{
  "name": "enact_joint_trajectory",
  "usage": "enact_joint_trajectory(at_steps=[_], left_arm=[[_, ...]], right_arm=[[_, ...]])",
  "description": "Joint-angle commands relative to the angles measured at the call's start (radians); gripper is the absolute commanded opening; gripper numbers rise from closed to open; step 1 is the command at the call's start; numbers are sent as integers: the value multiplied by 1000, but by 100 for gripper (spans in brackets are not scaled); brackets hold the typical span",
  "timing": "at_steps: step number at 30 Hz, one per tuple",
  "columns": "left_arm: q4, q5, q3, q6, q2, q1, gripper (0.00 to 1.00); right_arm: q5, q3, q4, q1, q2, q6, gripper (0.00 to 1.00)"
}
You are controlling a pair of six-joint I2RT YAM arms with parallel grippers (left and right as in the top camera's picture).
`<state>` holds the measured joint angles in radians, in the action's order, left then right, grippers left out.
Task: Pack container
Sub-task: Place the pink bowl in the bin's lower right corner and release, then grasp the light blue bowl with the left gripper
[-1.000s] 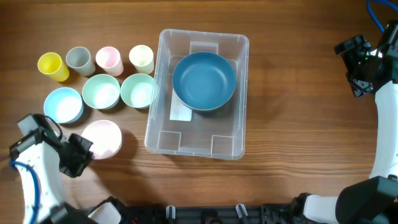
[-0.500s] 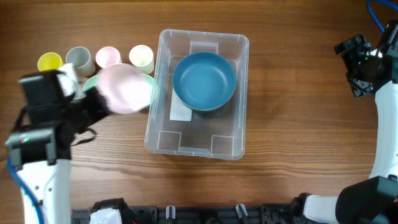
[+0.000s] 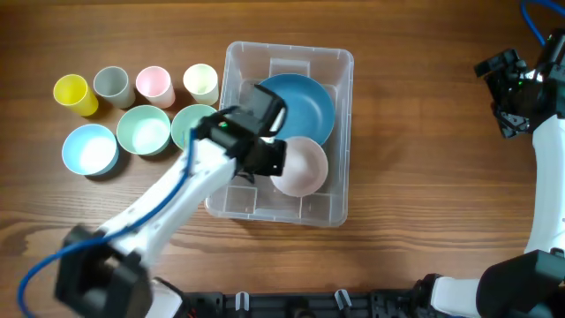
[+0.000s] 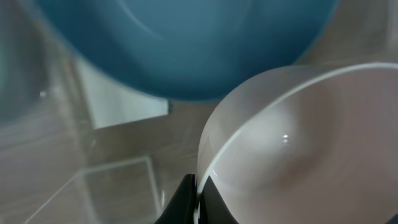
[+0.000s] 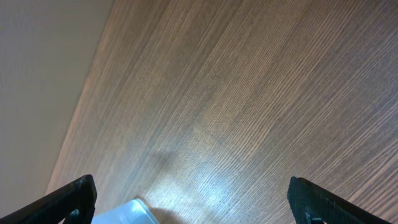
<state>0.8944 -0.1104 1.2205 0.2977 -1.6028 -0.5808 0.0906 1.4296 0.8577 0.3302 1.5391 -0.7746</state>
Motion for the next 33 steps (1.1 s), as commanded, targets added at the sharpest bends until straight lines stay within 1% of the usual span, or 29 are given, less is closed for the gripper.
enact_joint_trajectory(at_steps=[1, 5, 6, 8, 9, 11, 12, 16, 18, 20, 22, 25, 29, 32, 33], left_arm=[[-26, -31, 8, 5, -115, -50, 4], [-40, -30, 8, 4, -153, -85, 4], [-43, -30, 8, 4, -153, -91, 11], [-37, -31, 15, 5, -143, -96, 37], [-27, -31, 20, 5, -135, -96, 47], [8, -30, 45, 5, -97, -94, 54], [19, -30, 56, 5, -75, -91, 63], [92, 52, 109, 16, 54, -50, 70], [124, 122, 117, 53, 126, 0, 78], [164, 182, 117, 59, 198, 85, 81], [206, 219, 117, 82, 254, 207, 83], [261, 228, 117, 120, 288, 479, 84], [270, 185, 111, 136, 224, 874, 84], [262, 96, 111, 99, 129, 1043, 81], [257, 89, 111, 99, 85, 1087, 81]], right_arm=[[12, 10, -2, -3, 11, -14, 100], [12, 10, -2, -3, 11, -14, 100], [12, 10, -2, -3, 11, -14, 100], [12, 10, -2, -3, 11, -14, 100], [12, 10, -2, -3, 11, -14, 100], [12, 10, -2, -3, 11, -14, 100], [12, 10, -2, -3, 11, -14, 100], [12, 10, -2, -3, 11, -14, 100], [12, 10, -2, -3, 11, -14, 100], [12, 10, -2, -3, 11, -13, 100], [12, 10, -2, -3, 11, -14, 100], [12, 10, -2, -3, 11, -14, 100], [12, 10, -2, -3, 11, -14, 100], [12, 10, -2, -3, 11, -14, 100], [12, 10, -2, -3, 11, -14, 100]])
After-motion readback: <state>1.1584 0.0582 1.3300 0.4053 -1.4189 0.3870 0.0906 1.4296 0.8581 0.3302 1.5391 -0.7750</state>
